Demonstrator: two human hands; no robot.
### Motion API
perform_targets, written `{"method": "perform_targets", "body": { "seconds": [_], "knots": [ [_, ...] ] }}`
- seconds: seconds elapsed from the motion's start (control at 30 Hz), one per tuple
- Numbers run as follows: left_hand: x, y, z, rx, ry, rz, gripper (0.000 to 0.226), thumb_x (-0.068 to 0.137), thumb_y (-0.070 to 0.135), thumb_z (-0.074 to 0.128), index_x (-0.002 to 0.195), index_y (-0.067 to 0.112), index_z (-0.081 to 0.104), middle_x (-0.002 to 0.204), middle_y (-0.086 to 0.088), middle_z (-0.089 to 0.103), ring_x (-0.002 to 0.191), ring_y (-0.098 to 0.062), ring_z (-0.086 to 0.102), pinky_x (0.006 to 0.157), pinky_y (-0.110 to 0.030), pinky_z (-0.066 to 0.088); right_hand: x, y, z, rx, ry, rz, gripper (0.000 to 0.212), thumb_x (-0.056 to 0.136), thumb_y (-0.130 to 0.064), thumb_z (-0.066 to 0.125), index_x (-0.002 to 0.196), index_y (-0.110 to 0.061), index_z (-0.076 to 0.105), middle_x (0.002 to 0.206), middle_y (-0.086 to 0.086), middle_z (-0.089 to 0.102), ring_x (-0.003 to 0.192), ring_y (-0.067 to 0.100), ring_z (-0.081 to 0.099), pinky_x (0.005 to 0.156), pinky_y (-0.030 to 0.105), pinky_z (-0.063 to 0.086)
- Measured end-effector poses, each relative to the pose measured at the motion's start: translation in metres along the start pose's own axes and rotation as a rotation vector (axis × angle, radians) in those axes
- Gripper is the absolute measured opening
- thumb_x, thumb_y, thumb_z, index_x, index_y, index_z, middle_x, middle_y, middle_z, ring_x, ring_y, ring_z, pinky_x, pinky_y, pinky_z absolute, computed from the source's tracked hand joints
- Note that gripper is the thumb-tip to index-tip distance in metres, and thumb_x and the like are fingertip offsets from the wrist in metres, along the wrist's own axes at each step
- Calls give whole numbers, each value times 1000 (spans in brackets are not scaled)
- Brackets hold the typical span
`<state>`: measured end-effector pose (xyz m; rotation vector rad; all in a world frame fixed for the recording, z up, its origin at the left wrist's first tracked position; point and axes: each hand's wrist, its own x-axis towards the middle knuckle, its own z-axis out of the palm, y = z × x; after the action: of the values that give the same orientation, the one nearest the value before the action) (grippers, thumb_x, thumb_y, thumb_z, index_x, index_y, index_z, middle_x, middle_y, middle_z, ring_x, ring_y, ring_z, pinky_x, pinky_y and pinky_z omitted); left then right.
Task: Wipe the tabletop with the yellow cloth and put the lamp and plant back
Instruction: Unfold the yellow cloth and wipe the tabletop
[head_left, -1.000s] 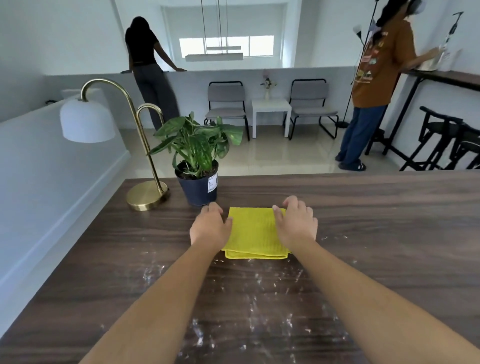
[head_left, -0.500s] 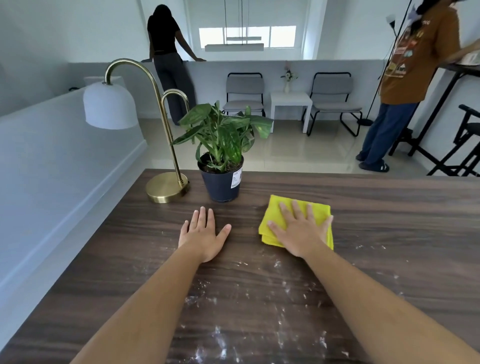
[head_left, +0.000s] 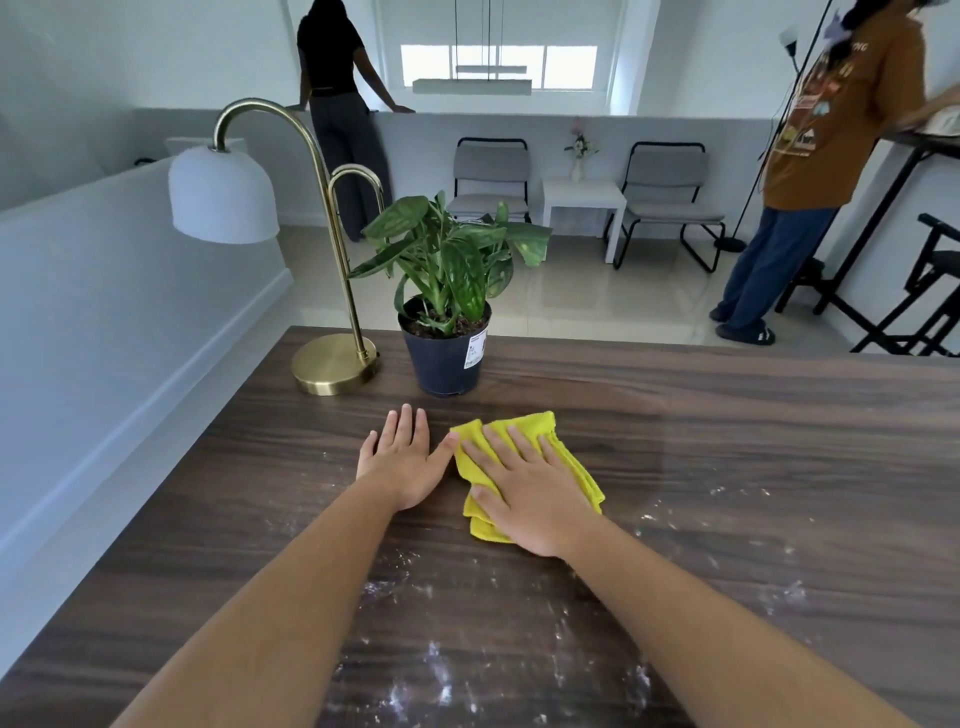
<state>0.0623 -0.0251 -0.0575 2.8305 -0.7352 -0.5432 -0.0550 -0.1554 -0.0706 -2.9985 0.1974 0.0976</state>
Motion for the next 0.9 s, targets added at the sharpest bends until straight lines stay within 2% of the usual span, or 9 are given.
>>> {"method": "perform_targets", "body": {
  "seconds": [0.07,0.13,0.27,0.37,0.43,0.6,0.73,0.83,0.9],
  "knots": [
    [-3,1,-1,2,-6,-3,73,93,61,8,152,20,-5,160,1,-13,147,-13,-14,120,-38,-5,-15,22,-1,-23,-23,-52,66,85,-57,0,148,-39,-1,160,-11,-4,148,15,-6,120,42,-1],
    [-4,1,0,7,-3,-6,73,93,62,8,152,20,-5,160,1,-14,147,-13,-15,120,-38,-5,-25,53,-3,-12,-17,33,77,75,-61,-7,149,-39,0,160,-12,-2,148,14,-5,120,41,1],
    [-4,1,1,21,3,-3,74,92,62,7,151,19,-6,160,1,-14,147,-14,-15,120,-38,-5,-35,124,-12,-11,-3,427,59,96,-51,14,150,-33,-2,161,-4,-3,148,20,-4,119,45,3],
    [-2,1,3,40,16,-1,76,92,64,7,151,19,-6,160,0,-14,148,-15,-14,120,-39,-5,-25,143,-19,86,27,719,59,98,-48,16,151,-28,0,161,-1,-4,148,25,-5,119,49,1],
    [-1,1,4,50,27,0,77,91,64,8,152,19,-5,161,0,-13,148,-15,-14,121,-39,-4,0,133,-22,125,22,784,62,97,-50,16,151,-25,0,161,1,-5,148,29,-7,118,51,0],
    [0,0,4,23,25,4,76,91,64,9,152,19,-4,160,1,-13,147,-14,-14,120,-38,-5,54,45,-14,44,-22,439,62,97,-50,16,151,-26,-2,161,0,-7,148,28,-7,117,50,-1],
    [0,-2,2,-9,20,-1,72,93,61,11,152,21,-2,161,3,-12,147,-12,-13,120,-38,-4,20,-22,2,17,11,107,60,98,-46,20,151,-27,2,161,0,-3,148,24,-5,118,46,-2],
    [-1,-2,1,-26,13,0,71,94,60,11,152,21,-2,161,3,-12,147,-12,-13,120,-38,-5,-8,-6,2,-21,-11,-152,58,97,-46,19,151,-30,5,161,-4,1,148,18,-2,120,43,-2],
    [-2,1,1,-27,7,-9,72,94,61,11,152,21,-2,161,3,-12,147,-12,-14,120,-38,-5,-17,27,-5,-63,-57,-228,65,90,-52,9,151,-30,8,161,-4,4,148,16,1,120,42,0]
  ]
}}
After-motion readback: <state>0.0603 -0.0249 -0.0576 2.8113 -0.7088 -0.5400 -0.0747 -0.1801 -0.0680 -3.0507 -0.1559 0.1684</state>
